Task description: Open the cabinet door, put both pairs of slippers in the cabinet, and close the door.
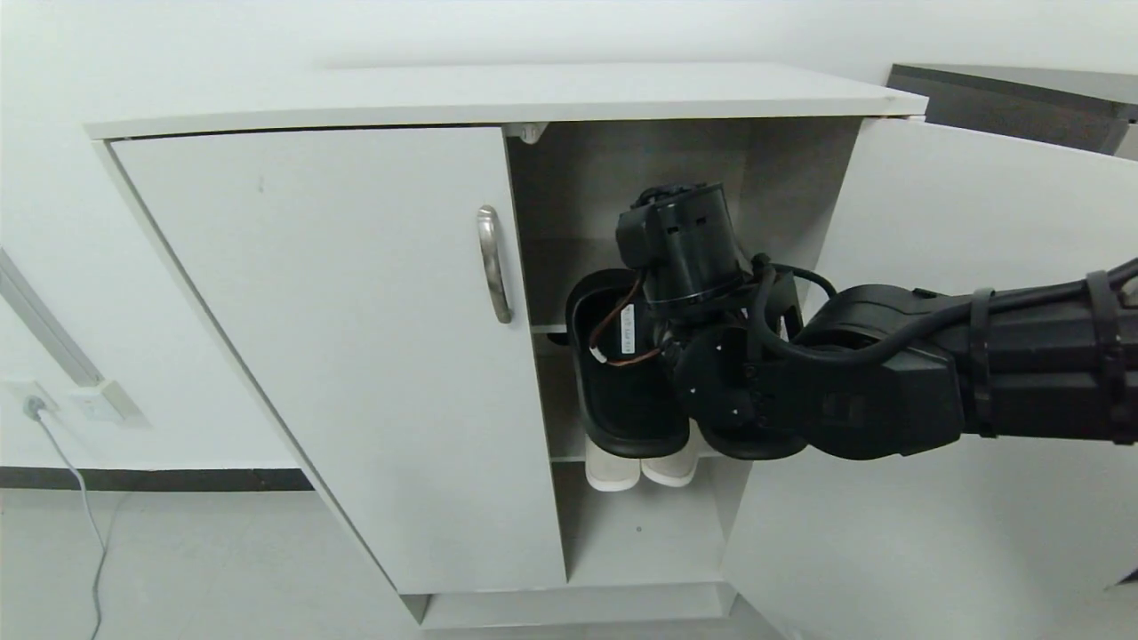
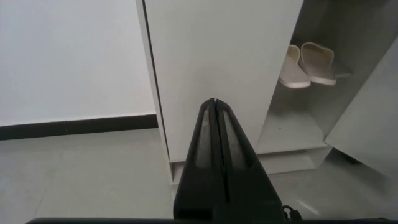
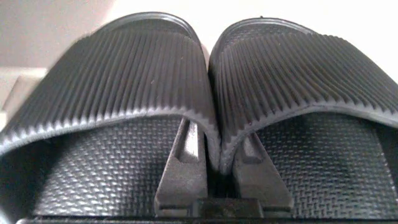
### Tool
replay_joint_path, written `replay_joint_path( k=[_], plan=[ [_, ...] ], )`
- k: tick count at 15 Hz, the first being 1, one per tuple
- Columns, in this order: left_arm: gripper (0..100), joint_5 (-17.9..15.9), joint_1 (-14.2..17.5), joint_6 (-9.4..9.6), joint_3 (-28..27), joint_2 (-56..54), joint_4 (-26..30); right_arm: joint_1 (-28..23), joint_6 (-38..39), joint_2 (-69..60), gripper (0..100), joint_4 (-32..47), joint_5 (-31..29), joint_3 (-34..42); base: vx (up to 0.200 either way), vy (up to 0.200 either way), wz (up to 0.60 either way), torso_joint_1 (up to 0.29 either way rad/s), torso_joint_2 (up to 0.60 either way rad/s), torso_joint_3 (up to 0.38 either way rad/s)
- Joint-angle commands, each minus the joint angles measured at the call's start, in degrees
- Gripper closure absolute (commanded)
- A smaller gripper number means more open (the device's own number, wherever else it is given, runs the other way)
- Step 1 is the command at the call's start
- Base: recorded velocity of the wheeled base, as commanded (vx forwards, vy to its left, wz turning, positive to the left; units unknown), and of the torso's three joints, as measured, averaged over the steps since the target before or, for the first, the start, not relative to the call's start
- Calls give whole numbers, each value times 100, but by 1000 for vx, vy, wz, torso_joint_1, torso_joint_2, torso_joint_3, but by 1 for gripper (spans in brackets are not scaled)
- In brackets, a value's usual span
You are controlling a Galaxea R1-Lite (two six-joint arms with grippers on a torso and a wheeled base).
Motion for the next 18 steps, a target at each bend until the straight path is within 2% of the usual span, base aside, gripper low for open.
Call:
replay_joint_path(
  k=[1,3,8,11,13,15,18],
  plan=[
    [100,0,-7,0,1,-1,2,-9,2,4,100,-1,0,5,200,0,0,7,7,7],
    [100,0,2,9,1,-1,2,-61,-7,30,100,-1,0,-4,200,0,0,0,0,0],
    [100,0,-7,0,1,-1,2,-149,-25,214,100,-98,0,-83,0,0,0,0,0,0],
    [100,0,2,0,1,-1,2,-281,-350,478,100,-590,105,-136,0,0,0,0,0,0],
    [100,0,-7,0,1,-1,2,-378,-570,777,100,-801,140,-505,0,0,0,0,0,0],
    [100,0,2,-9,1,-1,2,-501,-631,1093,100,-757,175,-1068,0,0,0,0,0,0],
    [100,70,2,-9,1,-1,2,-650,-693,1208,100,-502,193,-1481,0,0,0,0,0,0]
  ],
)
